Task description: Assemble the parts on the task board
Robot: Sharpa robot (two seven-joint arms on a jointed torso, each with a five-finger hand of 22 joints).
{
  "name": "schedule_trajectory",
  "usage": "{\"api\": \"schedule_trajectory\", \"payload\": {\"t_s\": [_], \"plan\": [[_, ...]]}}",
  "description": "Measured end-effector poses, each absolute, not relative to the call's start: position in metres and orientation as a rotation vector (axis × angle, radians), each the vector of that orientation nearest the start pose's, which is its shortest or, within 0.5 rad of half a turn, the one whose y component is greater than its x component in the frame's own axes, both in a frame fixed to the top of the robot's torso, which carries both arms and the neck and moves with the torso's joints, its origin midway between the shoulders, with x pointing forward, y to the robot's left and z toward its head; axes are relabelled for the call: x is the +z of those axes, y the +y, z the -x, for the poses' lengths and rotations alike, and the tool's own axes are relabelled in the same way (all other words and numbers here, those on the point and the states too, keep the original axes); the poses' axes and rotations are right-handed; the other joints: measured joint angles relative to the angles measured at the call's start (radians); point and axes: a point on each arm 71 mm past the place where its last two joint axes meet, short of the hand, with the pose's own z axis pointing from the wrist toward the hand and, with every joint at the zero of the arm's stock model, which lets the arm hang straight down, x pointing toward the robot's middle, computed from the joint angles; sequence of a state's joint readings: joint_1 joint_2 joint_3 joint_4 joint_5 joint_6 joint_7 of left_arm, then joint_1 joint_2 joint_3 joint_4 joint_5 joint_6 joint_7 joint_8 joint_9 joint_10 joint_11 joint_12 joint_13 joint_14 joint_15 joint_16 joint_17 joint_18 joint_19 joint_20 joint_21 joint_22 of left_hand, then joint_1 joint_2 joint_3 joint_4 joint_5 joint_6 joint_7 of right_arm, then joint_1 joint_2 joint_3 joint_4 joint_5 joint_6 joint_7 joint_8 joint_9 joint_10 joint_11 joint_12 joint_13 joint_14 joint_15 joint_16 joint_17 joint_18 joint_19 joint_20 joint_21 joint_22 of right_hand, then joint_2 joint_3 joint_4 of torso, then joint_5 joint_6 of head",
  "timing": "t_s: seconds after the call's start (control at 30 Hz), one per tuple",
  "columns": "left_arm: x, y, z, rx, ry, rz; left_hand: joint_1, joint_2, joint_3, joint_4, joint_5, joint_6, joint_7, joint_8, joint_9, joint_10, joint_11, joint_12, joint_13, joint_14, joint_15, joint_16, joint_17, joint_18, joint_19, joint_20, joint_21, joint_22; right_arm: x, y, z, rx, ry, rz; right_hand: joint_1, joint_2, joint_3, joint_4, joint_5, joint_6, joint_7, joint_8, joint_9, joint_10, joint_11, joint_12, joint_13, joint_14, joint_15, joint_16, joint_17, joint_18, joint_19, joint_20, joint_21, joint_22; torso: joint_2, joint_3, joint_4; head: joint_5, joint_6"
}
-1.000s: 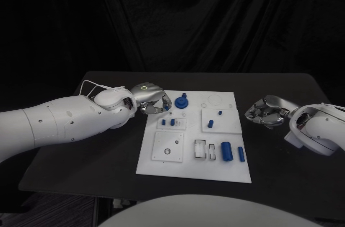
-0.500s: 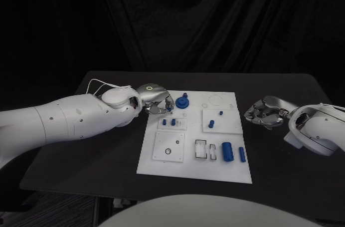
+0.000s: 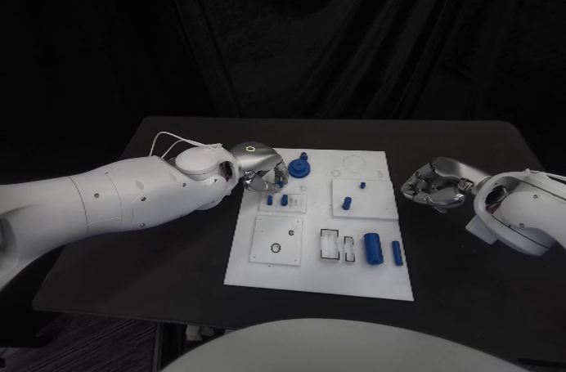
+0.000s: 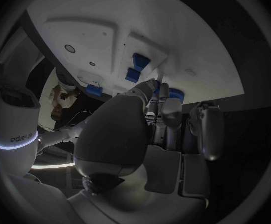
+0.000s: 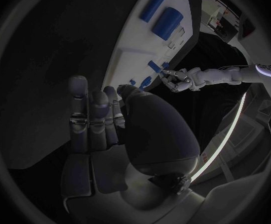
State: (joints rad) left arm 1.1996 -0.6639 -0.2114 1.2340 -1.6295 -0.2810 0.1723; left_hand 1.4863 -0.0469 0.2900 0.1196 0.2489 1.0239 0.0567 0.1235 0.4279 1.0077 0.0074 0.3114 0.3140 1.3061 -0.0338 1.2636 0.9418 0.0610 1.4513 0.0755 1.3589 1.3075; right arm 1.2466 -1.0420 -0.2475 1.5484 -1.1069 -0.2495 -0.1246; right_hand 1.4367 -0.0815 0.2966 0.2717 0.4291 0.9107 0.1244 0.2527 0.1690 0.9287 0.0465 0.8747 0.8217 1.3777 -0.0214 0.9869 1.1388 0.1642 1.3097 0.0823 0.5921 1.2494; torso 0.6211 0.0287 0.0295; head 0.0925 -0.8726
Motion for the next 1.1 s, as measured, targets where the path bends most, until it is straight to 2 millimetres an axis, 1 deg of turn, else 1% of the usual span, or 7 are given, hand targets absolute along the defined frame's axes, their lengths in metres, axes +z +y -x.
{"api": "schedule_trajectory", "payload": {"t_s": [0.13, 0.27, 0.57, 0.63, 0.7, 0.83, 1.1], "plan": [[-0.2608, 0.1782, -0.4979, -0.650, 1.734, -0.598, 0.000, 0.000, 0.000, 0.000, 0.000, -0.001, 0.002, 0.000, 0.000, 0.000, 0.000, -0.003, -0.001, 0.000, 0.000, -0.001, -0.001, 0.000, 0.000, 0.000, 0.000, 0.000, -0.2423, -0.3027, -0.4492, 0.548, 1.985, -0.228, 0.000, 0.000, 0.000, 0.000, 0.000, 0.000, 0.000, 0.000, 0.000, 0.000, 0.000, -0.004, 0.000, 0.000, 0.000, 0.000, -0.001, 0.000, 0.000, 0.000, 0.000, 0.000, -0.001, 0.0000, -0.0005, -0.003, 0.000], [-0.2611, 0.1775, -0.4988, -0.646, 1.736, -0.596, 0.000, 0.000, 0.002, -0.002, 0.000, -0.001, 0.002, -0.004, 0.000, 0.004, 0.004, -0.003, -0.002, 0.000, 0.000, -0.001, -0.003, 0.000, 0.000, 0.000, 0.000, 0.000, -0.2423, -0.3030, -0.4493, 0.547, 1.985, -0.228, 0.000, 0.000, 0.000, 0.000, 0.000, 0.000, 0.000, 0.000, 0.000, 0.000, 0.000, -0.004, 0.000, 0.000, 0.000, 0.000, -0.001, 0.000, 0.000, 0.000, 0.000, 0.000, -0.001, 0.0000, -0.0005, -0.004, 0.000], [-0.2616, 0.1761, -0.4998, -0.638, 1.736, -0.590, 0.000, 0.000, 0.007, -0.007, 0.000, -0.004, 0.003, -0.007, 0.000, 0.007, 0.007, -0.003, -0.002, -0.004, 0.004, -0.005, -0.007, 0.000, 0.000, 0.000, -0.004, 0.000, -0.2426, -0.3039, -0.4498, 0.543, 1.987, -0.229, 0.000, 0.000, 0.003, 0.003, 0.000, 0.000, 0.000, 0.000, 0.000, 0.000, 0.000, -0.004, -0.001, 0.000, 0.000, -0.005, -0.004, 0.000, 0.000, 0.000, -0.007, -0.002, -0.001, 0.0002, -0.0006, 0.000, 0.000], [-0.2618, 0.1760, -0.4998, -0.637, 1.735, -0.589, 0.000, 0.000, 0.007, -0.007, 0.000, -0.004, 0.003, -0.008, 0.000, 0.007, 0.007, -0.003, -0.001, -0.004, 0.004, -0.005, -0.006, 0.000, 0.000, 0.000, -0.004, 0.000, -0.2427, -0.3038, -0.4498, 0.544, 1.987, -0.229, 0.000, 0.000, 0.003, 0.003, 0.000, 0.000, 0.000, 0.000, -0.001, 0.000, 0.000, -0.004, -0.003, 0.000, 0.000, -0.005, -0.004, 0.000, -0.004, 0.004, -0.012, -0.002, -0.001, 0.0002, -0.0006, 0.000, 0.000], [-0.2620, 0.1760, -0.4999, -0.636, 1.734, -0.588, 0.000, 0.000, 0.007, -0.007, 0.001, -0.004, 0.003, -0.008, 0.000, 0.012, 0.012, -0.003, 0.001, -0.004, 0.004, -0.005, -0.004, 0.000, 0.000, 0.000, -0.004, 0.000, -0.2428, -0.3037, -0.4497, 0.544, 1.989, -0.228, 0.000, 0.000, 0.003, 0.003, 0.000, 0.000, 0.000, 0.000, -0.001, 0.000, 0.000, -0.004, -0.003, 0.000, 0.000, -0.005, -0.004, 0.000, -0.004, 0.004, -0.012, -0.002, -0.001, 0.0002, -0.0006, 0.001, 0.000], [-0.2625, 0.1754, -0.5002, -0.634, 1.733, -0.586, 0.000, 0.000, 0.007, -0.007, 0.005, -0.004, 0.003, -0.008, 0.000, 0.016, 0.008, 0.001, 0.002, -0.004, 0.004, -0.005, -0.003, 0.000, 0.000, 0.000, -0.004, 0.000, -0.2430, -0.3036, -0.4496, 0.544, 1.991, -0.227, 0.000, 0.000, 0.003, 0.003, 0.000, 0.000, 0.000, 0.000, -0.001, 0.000, 0.000, -0.004, -0.003, 0.000, 0.000, -0.005, -0.004, 0.000, -0.004, 0.004, -0.012, -0.002, 0.000, 0.0002, -0.0004, 0.001, 0.000], [-0.2631, 0.1740, -0.5011, -0.631, 1.735, -0.586, -0.001, -0.002, 0.011, -0.011, 0.005, -0.006, 0.004, -0.012, -0.002, 0.016, 0.008, 0.001, 0.005, -0.004, 0.004, -0.005, -0.012, 0.000, 0.000, 0.000, -0.004, 0.000, -0.2431, -0.3025, -0.4497, 0.546, 1.994, -0.225, 0.000, 0.000, 0.003, 0.003, 0.000, 0.000, 0.000, 0.000, -0.001, 0.000, 0.000, -0.004, -0.003, 0.000, 0.000, -0.005, -0.006, 0.000, -0.007, 0.000, -0.012, -0.002, -0.001, 0.0002, 0.0003, 0.002, 0.000]]}}
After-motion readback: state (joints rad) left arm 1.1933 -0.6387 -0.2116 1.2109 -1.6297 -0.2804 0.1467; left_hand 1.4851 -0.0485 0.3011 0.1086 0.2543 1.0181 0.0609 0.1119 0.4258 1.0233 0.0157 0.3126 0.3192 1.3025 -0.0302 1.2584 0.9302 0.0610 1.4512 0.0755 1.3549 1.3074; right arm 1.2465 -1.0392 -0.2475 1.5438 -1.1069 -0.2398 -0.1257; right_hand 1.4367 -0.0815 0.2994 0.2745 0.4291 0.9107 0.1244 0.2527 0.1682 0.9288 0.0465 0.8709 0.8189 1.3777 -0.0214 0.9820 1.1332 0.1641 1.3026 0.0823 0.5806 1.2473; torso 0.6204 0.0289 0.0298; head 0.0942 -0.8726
